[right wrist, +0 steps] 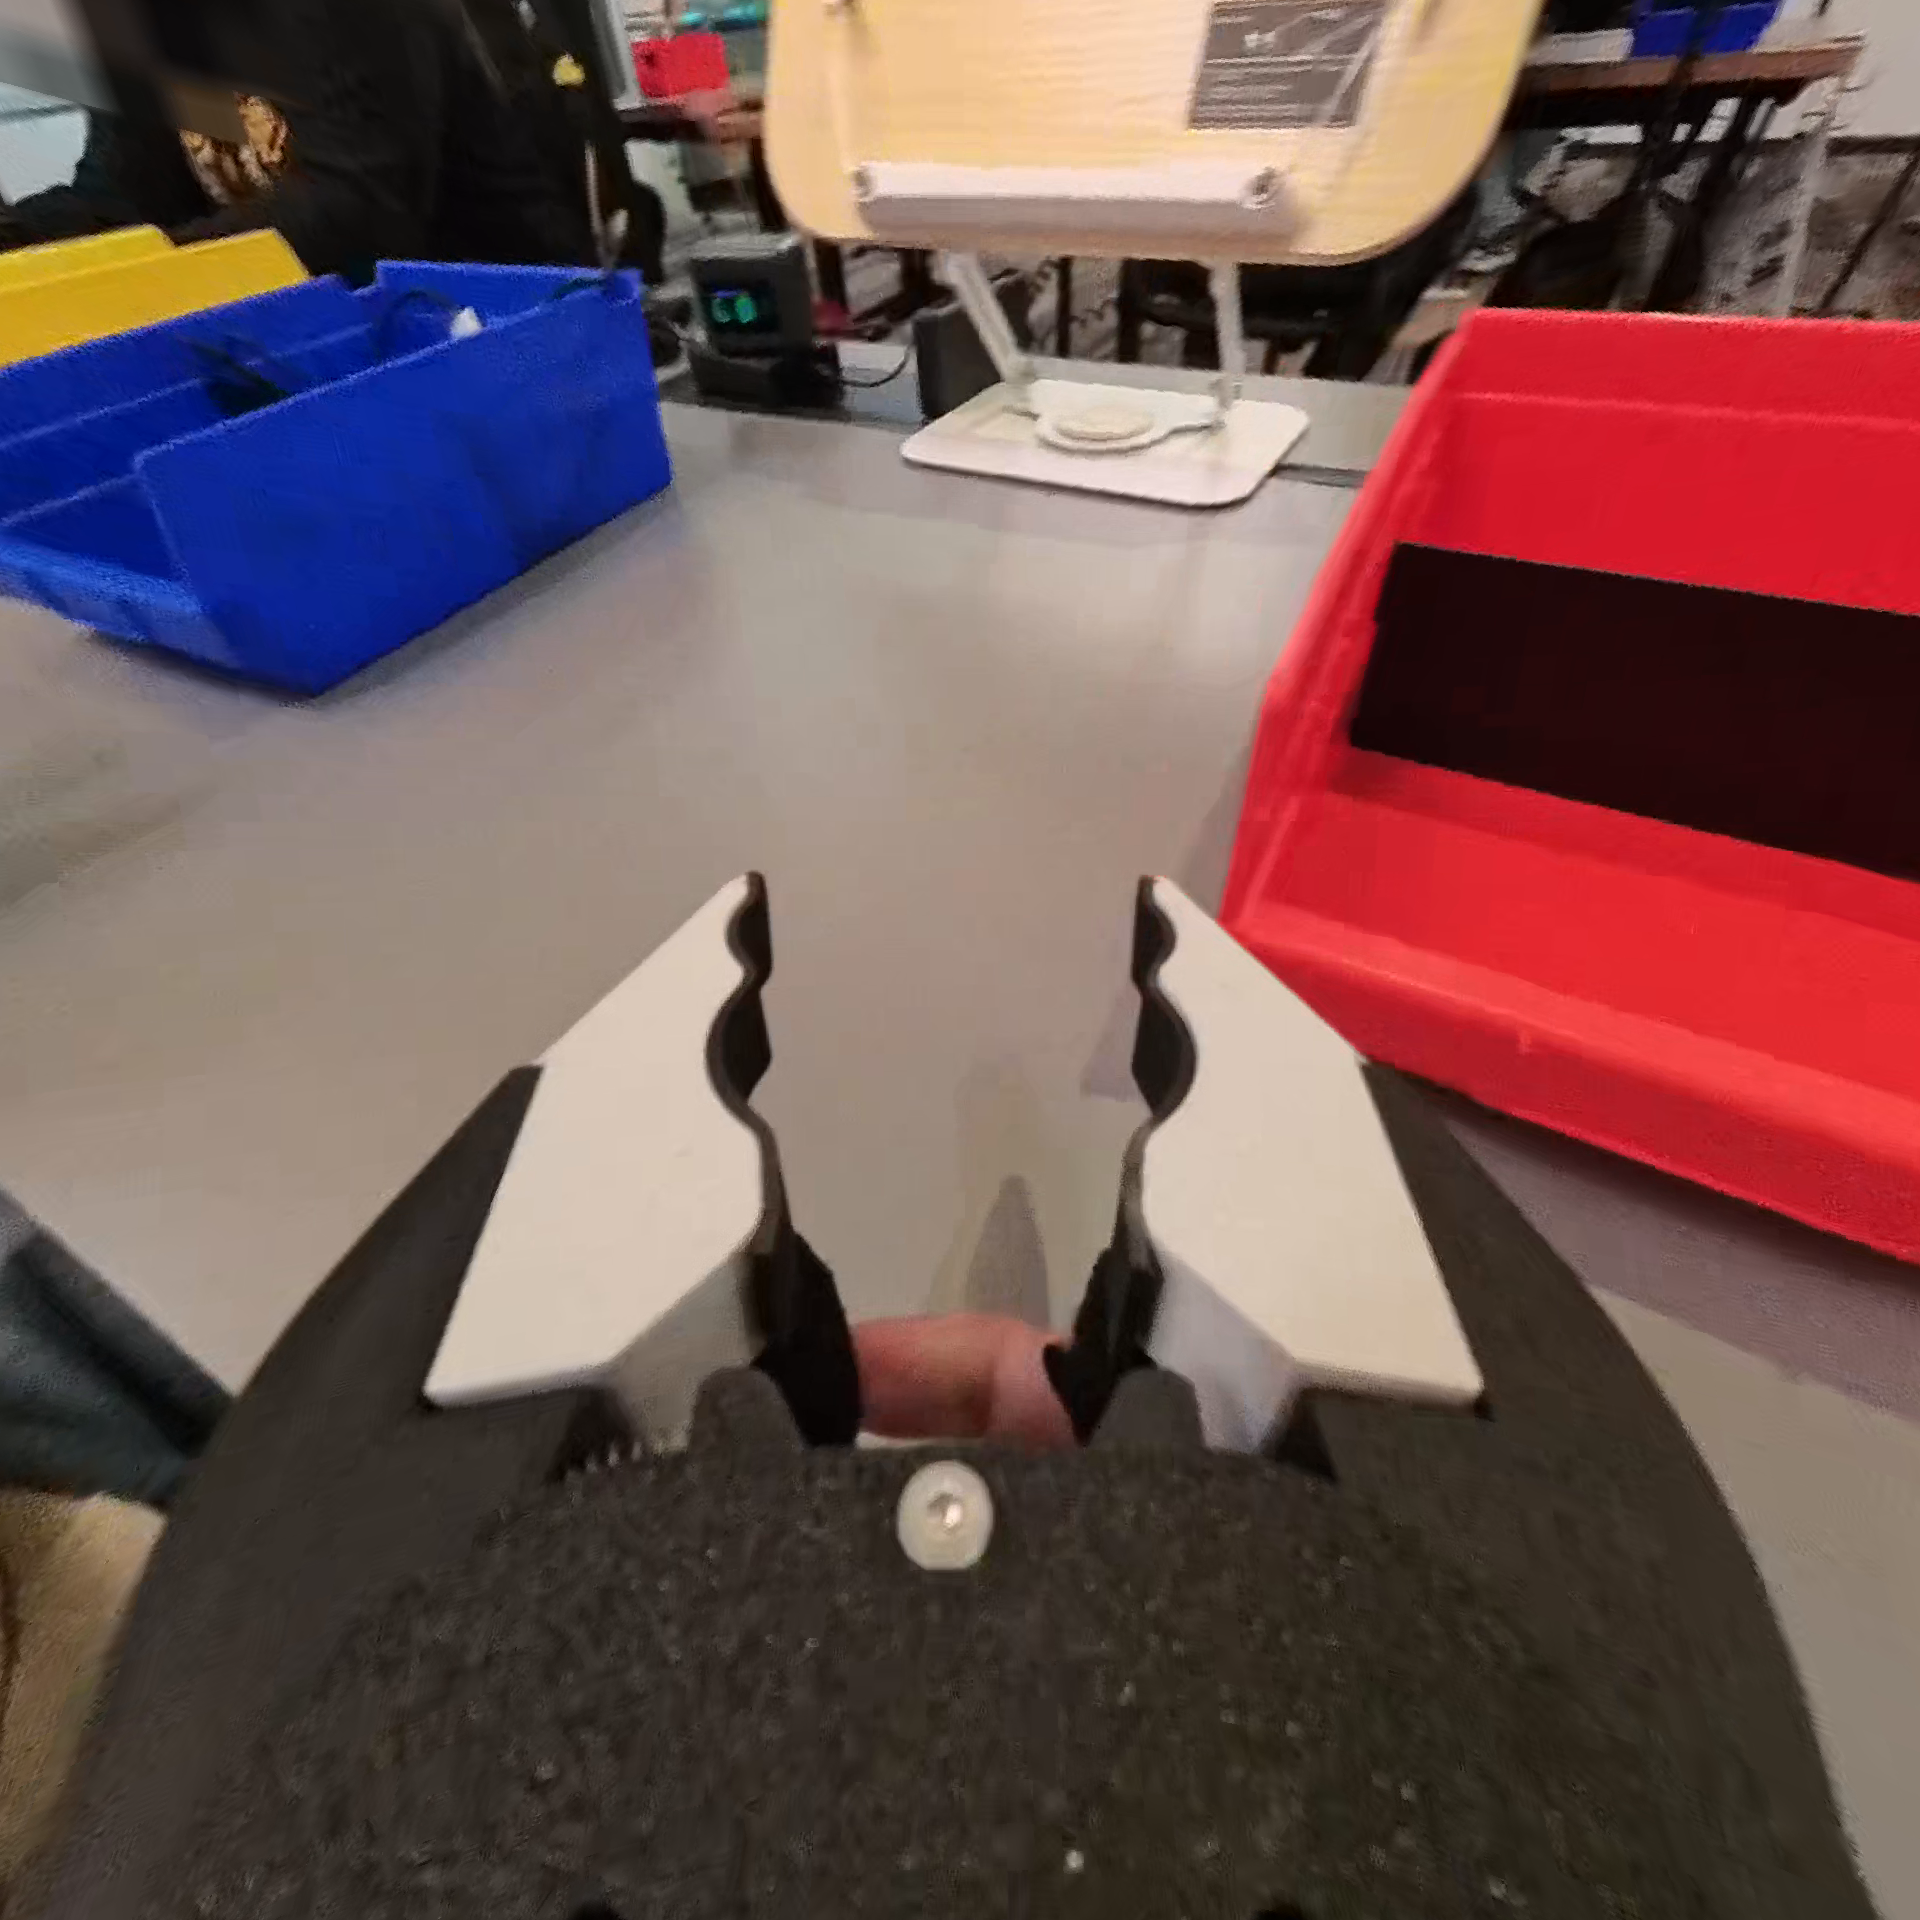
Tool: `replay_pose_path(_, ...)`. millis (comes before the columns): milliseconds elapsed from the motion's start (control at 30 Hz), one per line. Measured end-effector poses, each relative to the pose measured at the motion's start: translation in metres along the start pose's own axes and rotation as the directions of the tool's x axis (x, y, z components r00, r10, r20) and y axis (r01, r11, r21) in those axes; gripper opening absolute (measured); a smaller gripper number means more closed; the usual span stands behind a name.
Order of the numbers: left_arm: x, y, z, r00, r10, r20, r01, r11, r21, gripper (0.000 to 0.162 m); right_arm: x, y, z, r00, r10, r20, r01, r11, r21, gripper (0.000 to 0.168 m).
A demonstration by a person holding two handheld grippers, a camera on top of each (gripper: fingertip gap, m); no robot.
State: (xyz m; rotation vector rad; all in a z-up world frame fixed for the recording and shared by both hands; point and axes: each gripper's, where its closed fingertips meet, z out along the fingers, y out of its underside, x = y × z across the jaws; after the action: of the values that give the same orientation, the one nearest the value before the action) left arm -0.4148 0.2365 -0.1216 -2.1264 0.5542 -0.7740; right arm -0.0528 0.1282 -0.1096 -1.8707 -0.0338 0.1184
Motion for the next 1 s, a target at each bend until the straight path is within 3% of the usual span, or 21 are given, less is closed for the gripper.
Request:
replay_pose_path(200, -0.011, 0.029, 0.018, 0.998, -0.065, 0.025, 0.069, 0.978, -0.195, 0.056, -0.041, 0.033, 0.016, 0.981, -0.179, 0.073, 0.190, 0.963, -0.191, 0.069)
replay_pose_path(333, -0.008, 0.025, 0.024, 0.993, -0.112, -0.032, 0.098, 0.952, -0.291, 0.055, -0.073, 0.047, 0.018, 0.954, -0.169, 0.247, 0.229, 0.943, -0.242, 0.068)
replay_pose_path(467, -0.010, -0.028, 0.020, 0.989, -0.100, -0.110, 0.082, 0.985, -0.153, 0.052, -0.076, 0.044, 0.021, 0.946, -0.113, 0.303, 0.180, 0.962, -0.204, 0.067)
replay_pose_path(567, -0.018, -0.077, 0.023, 0.987, 0.111, -0.118, -0.120, 0.990, -0.069, 0.054, -0.076, 0.042, 0.025, 0.940, -0.059, 0.336, 0.125, 0.976, -0.179, 0.067)
replay_pose_path(667, -0.034, -0.121, 0.037, 0.936, 0.348, -0.049, -0.350, 0.935, -0.053, 0.063, -0.072, 0.039, 0.026, 0.938, -0.012, 0.345, 0.077, 0.981, -0.176, 0.067)
replay_pose_path(767, -0.063, -0.167, 0.064, 0.889, 0.438, 0.131, -0.426, 0.898, -0.112, 0.064, -0.069, 0.033, 0.026, 0.937, 0.035, 0.347, 0.023, 0.987, -0.161, 0.067)
replay_pose_path(867, -0.097, -0.199, 0.103, 0.921, 0.291, 0.259, -0.267, 0.956, -0.123, 0.055, -0.066, 0.024, 0.023, 0.938, 0.065, 0.341, -0.023, 0.992, -0.123, 0.067)
replay_pose_path(1000, -0.151, -0.206, 0.164, 0.948, -0.063, 0.311, 0.124, 0.976, -0.180, 0.051, -0.055, 0.013, 0.018, 0.947, 0.068, 0.313, -0.049, 0.996, -0.069, 0.074)
